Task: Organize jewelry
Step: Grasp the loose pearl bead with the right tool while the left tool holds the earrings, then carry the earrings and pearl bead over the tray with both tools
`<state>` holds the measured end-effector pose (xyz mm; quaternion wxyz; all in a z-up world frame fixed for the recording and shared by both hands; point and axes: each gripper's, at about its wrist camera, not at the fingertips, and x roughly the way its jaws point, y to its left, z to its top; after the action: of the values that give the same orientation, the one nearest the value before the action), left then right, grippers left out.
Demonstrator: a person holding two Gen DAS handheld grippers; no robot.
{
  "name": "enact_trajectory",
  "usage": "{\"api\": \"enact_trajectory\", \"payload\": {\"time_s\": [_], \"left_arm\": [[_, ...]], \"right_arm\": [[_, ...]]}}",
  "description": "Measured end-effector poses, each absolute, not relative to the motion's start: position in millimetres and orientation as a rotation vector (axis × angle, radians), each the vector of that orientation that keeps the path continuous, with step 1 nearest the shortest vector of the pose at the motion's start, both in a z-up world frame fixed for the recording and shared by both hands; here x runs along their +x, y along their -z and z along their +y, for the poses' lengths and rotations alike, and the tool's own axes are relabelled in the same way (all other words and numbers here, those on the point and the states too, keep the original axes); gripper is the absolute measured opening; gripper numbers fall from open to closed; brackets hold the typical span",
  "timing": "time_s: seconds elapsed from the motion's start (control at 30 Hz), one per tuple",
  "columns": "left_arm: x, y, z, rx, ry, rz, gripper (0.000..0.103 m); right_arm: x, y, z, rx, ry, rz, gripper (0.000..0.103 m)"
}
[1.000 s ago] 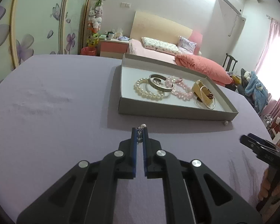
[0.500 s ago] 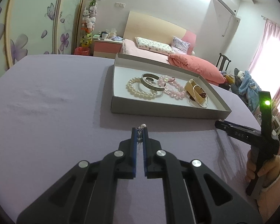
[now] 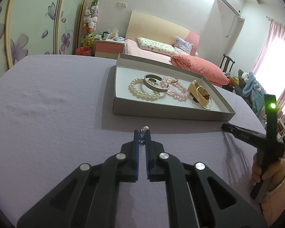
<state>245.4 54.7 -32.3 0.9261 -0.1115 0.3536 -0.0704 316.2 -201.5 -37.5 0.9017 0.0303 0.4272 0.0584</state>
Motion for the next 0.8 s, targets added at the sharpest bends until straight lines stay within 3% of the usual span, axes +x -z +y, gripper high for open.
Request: {"api": "enact_trajectory", "payload": {"time_s": [0.8], "left_arm": [[201.7, 13.6, 36.5, -0.147, 0.199, 0.637, 0.007]], "right_arm": [[241.1, 21.1, -200.4, 0.104, -0.190, 0.786, 0.016]]}}
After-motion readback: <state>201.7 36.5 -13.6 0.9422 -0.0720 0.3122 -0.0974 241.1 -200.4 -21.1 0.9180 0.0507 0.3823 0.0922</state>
